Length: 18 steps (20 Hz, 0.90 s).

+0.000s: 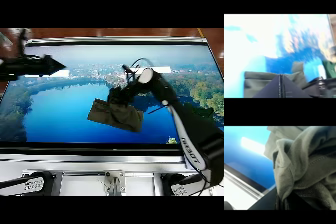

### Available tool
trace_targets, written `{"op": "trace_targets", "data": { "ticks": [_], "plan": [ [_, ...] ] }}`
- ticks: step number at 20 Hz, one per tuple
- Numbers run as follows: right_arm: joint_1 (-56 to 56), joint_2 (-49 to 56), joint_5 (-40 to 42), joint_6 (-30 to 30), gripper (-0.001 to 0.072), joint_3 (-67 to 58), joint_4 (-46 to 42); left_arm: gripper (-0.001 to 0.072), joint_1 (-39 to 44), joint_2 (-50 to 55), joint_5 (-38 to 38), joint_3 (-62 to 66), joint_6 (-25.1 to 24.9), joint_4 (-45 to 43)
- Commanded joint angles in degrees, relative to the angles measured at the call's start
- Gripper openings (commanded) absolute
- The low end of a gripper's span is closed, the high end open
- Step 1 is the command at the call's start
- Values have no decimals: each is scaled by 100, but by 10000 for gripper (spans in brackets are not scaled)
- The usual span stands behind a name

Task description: Fold the shirts.

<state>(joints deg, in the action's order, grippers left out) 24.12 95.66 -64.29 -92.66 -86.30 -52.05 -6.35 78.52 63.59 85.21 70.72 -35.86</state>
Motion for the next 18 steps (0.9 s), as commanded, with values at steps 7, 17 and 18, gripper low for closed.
{"op": "trace_targets", "data": {
  "ticks": [7,17,18],
  "plan": [
    [330,1110,-48,398,632,-7,1272,39,-1405,-1506,1250,-28,-168,-236],
    [-1840,-358,-2295,-160,633,520,-2033,40,-1399,-1471,1211,-57,-162,-236],
    [-1947,-363,-2177,-160,634,804,-1880,39,-1397,-1471,1211,-57,-160,-234]
  ]
}}
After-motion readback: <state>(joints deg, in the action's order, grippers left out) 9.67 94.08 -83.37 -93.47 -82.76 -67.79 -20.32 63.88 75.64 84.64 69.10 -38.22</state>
